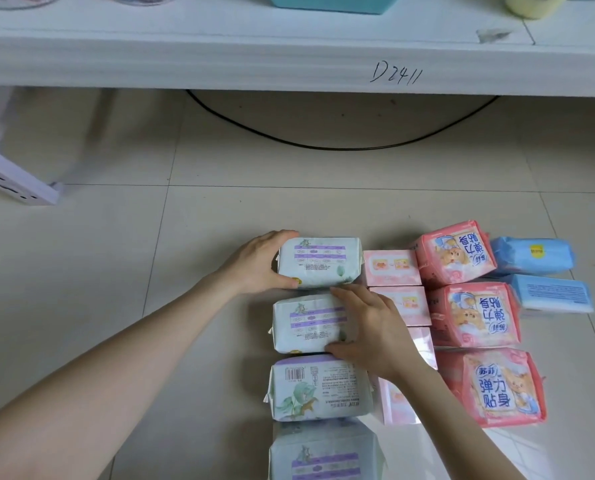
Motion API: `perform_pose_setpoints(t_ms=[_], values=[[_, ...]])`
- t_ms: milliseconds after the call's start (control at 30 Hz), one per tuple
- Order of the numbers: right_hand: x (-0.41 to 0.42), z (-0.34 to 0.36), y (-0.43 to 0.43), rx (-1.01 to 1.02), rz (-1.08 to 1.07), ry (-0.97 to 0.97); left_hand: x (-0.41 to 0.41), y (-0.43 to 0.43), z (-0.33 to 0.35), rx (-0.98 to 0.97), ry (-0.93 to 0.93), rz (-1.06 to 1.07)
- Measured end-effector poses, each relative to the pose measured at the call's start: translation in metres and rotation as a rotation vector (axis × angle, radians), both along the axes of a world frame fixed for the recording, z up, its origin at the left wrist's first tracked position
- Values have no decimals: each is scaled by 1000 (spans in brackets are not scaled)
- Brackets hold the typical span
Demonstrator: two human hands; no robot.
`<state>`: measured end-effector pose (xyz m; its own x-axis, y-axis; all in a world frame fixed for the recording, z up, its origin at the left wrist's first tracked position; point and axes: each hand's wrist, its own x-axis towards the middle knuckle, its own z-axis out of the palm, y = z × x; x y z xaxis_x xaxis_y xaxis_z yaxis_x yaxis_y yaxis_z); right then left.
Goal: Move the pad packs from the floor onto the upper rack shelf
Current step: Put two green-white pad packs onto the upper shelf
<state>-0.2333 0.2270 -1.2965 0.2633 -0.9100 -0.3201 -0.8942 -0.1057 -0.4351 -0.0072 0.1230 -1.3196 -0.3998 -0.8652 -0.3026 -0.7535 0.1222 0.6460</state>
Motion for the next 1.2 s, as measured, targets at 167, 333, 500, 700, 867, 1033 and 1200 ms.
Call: perform_pose_setpoints(t_ms=[167, 333, 500, 700, 867, 1033, 1200], values=[[5, -9, -9, -18, 42, 51, -7, -3, -4, 8, 4, 58], [9, -6, -22, -51, 73, 71, -10, -5, -2, 16, 51, 126], [8, 8, -25, -96, 58, 55, -2, 3, 12, 36, 107, 285], [6, 53, -15, -57, -92, -85, 21, 18, 64, 58, 182, 473], [14, 123, -7, -1, -161, -140, 44, 33, 138, 57, 185, 555], [21, 214, 3, 95, -235, -213, 68, 50, 233, 47, 147, 584], [22, 324, 2, 136, -237, -256, 93, 65, 345, 36, 128, 604]])
